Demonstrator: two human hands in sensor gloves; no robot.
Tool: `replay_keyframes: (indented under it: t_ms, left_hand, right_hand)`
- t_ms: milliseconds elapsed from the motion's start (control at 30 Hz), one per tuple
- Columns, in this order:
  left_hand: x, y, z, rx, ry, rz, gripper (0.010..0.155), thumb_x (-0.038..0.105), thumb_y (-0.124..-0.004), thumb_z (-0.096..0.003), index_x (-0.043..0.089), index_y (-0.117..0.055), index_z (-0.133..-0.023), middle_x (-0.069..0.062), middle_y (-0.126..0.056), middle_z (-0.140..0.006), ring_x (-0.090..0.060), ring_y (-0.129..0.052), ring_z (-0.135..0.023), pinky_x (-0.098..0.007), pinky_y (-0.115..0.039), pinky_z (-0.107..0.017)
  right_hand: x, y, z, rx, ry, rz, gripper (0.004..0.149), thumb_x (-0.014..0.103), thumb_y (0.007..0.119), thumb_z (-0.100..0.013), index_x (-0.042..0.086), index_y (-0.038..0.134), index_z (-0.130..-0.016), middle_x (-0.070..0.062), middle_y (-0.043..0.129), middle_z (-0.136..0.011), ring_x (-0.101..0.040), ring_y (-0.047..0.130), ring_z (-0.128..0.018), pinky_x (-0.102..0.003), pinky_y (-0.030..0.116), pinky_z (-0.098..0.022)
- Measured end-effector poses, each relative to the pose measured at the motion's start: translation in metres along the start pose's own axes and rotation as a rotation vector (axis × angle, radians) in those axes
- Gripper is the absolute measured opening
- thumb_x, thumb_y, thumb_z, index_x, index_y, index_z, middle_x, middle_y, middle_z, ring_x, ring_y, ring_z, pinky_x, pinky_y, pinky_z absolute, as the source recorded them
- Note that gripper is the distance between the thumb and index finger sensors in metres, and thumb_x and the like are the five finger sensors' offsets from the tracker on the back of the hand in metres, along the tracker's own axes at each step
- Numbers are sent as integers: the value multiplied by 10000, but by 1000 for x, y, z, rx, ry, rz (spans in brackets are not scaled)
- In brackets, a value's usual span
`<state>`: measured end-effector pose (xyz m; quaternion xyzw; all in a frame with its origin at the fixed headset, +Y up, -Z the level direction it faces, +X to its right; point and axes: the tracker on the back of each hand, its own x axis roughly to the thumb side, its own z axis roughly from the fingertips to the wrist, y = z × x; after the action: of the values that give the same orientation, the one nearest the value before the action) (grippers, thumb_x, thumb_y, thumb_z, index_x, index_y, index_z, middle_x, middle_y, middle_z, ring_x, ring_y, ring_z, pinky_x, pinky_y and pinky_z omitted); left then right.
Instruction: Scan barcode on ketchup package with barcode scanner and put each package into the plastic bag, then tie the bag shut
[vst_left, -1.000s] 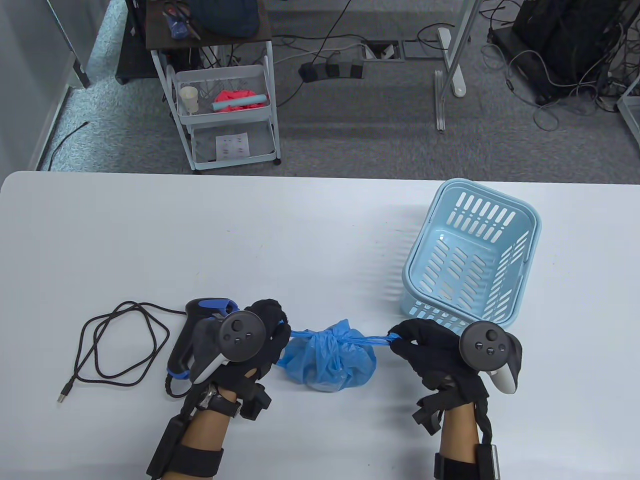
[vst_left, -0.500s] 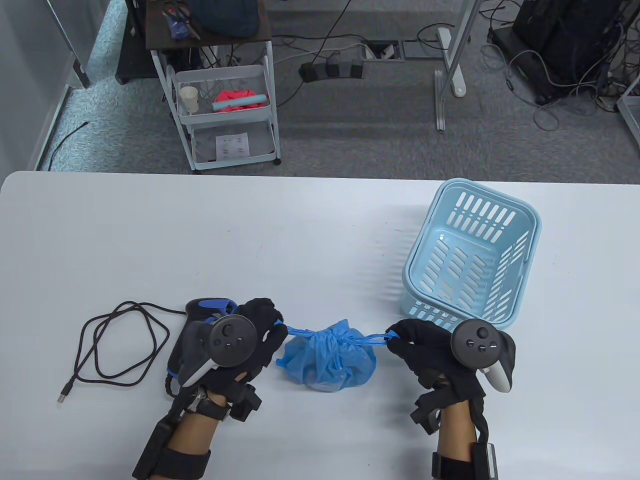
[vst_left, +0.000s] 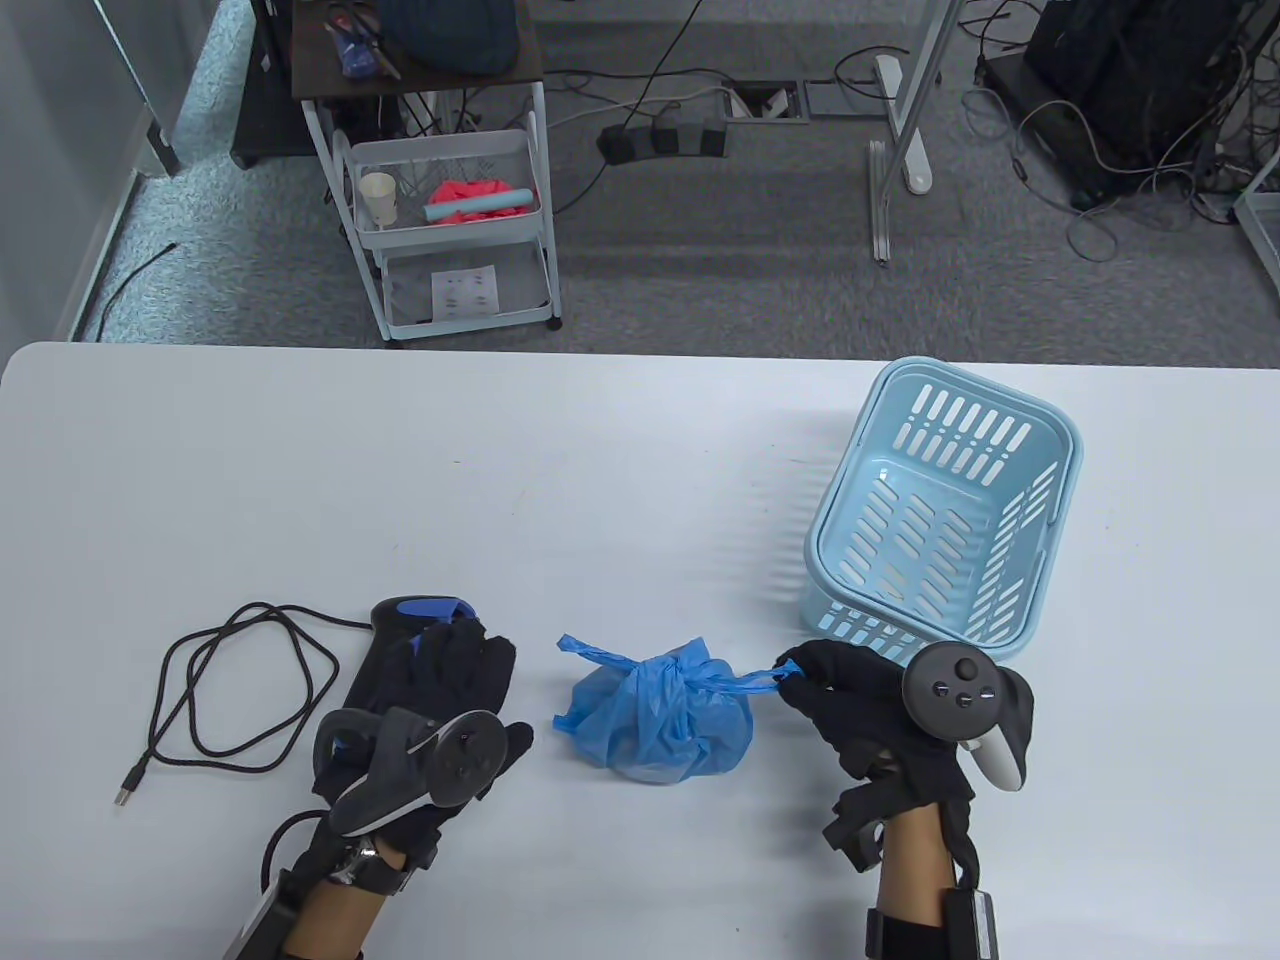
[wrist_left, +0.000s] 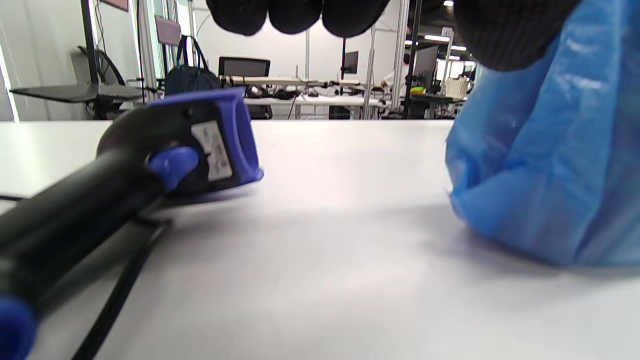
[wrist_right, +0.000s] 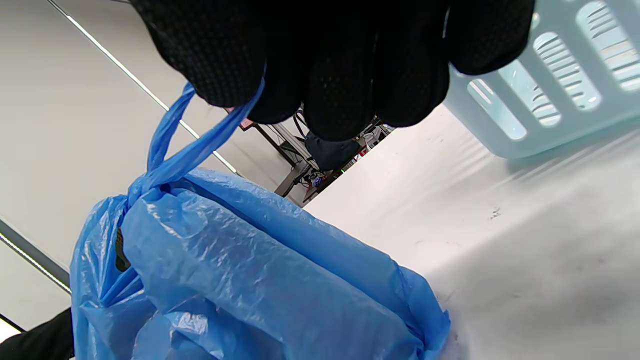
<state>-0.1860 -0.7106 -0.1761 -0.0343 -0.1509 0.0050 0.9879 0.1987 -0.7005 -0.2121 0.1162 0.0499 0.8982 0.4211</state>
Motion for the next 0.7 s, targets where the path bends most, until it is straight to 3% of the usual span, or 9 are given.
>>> replay_keyframes:
  t_ms: [367,700]
  left_hand:
    - [-11,-24,4,-85,10,21,916,699,-664,-463,212,-365,-1179,-152,-270,-1211,-472,-337,-1156,-707,-338,-778]
    - [-12,-26,3,-99,15,12,921,706,-656,-463,224,-341,-1181,-151,-241,-1212,-471,-306,-1157,-712,-322,-776]
  right_hand:
    - [0,-4,17,-44,26,55,465,343,788,-538,147,732,-957,-173,816,-917,-462,734,-869,-639,578,-673]
    - [5,-25,54,-215,-4,194,509,359,777,-539,147,694,-994,-182,786,-949,-470,708,-890,-642,564,-681]
